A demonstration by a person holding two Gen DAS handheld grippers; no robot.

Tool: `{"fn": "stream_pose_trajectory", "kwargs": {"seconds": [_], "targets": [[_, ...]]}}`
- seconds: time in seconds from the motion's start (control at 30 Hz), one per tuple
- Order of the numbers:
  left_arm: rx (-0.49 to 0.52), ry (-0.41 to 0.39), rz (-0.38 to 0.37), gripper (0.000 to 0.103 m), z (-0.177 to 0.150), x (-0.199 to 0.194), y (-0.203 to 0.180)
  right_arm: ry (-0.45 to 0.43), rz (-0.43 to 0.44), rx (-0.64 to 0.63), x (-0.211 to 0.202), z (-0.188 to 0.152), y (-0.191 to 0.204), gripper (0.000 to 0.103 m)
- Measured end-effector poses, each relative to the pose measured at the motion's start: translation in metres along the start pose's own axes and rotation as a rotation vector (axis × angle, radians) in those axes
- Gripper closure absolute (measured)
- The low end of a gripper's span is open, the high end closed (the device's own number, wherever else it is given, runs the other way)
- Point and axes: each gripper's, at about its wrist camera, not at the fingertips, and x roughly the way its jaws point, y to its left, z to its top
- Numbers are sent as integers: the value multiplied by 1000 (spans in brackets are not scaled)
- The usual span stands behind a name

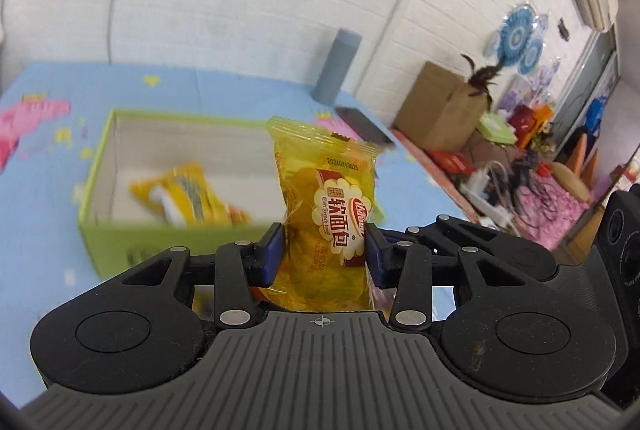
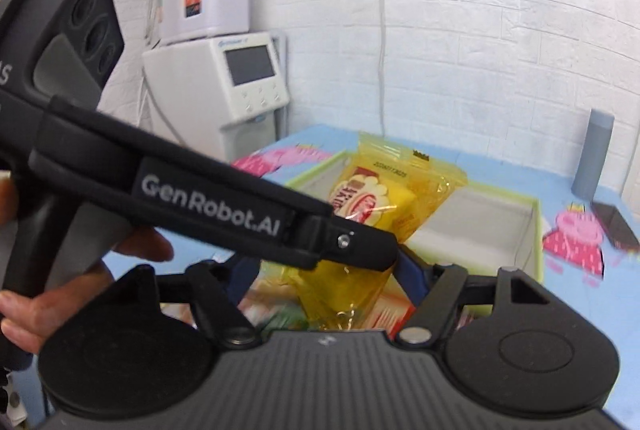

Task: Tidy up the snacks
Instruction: 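Lower the bread bag into the green box and open the left gripper, then move the left gripper to the silver-and-orange seed bag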

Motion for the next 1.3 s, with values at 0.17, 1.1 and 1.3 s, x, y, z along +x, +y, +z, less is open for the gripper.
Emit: {"fn": "stream_pose_trajectory", "kwargs": {"seconds": [0.17, 1.1, 1.3], "targets": [[-17, 61, 18, 78, 43, 67, 29, 50, 6, 29, 63, 33, -49, 27], [-89, 9, 239, 38, -102, -60, 91, 61, 201, 188, -35, -80, 39, 9], [-194, 75, 163, 39, -131, -72, 119, 95, 283, 172, -1, -74, 79, 10]]}}
